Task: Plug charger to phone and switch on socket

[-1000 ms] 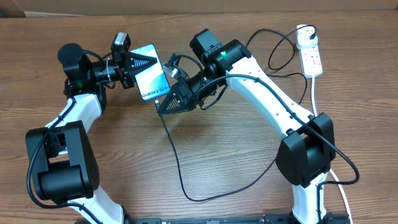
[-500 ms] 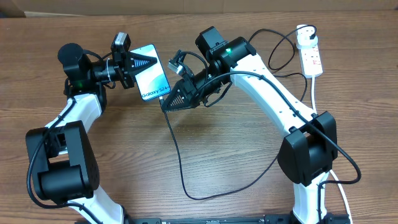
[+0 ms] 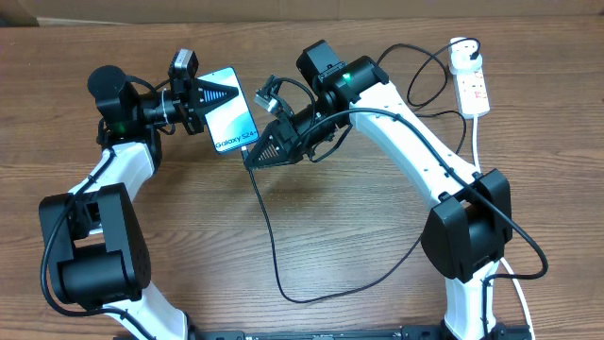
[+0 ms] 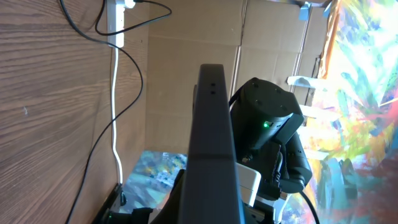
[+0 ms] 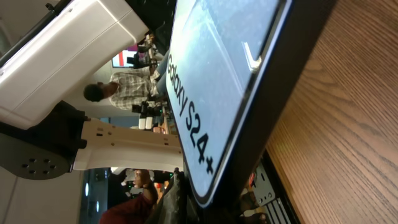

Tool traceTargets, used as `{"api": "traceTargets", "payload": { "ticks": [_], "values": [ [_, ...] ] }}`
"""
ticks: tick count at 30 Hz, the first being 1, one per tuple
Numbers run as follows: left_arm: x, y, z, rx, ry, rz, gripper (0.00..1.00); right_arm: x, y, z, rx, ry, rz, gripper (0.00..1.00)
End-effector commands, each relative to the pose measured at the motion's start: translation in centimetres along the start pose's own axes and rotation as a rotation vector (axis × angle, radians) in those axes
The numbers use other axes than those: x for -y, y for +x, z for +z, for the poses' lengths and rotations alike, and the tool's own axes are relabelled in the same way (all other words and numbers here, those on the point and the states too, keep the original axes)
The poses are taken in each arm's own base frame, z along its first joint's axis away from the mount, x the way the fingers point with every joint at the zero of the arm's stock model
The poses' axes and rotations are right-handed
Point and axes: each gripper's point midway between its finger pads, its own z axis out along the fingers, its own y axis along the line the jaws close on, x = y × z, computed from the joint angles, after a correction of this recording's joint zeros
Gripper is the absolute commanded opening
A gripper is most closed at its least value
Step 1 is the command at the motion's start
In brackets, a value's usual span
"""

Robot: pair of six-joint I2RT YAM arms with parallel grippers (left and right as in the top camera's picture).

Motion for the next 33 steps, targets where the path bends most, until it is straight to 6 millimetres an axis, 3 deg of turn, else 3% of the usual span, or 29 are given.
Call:
{"api": "traceTargets", "payload": {
  "ticks": [1,33],
  "values": [
    [1.01,0.21,0.07,-0.020,-0.002,0.059,0.04,-0.73,0.12,0.13,-0.005,-0.035,-0.010,0.04],
    [1.01,0.21,0.07,-0.020,-0.002,0.059,0.04,-0.76,0.18,0.76,-0.014,-0.025,-0.025,0.04]
  ]
}}
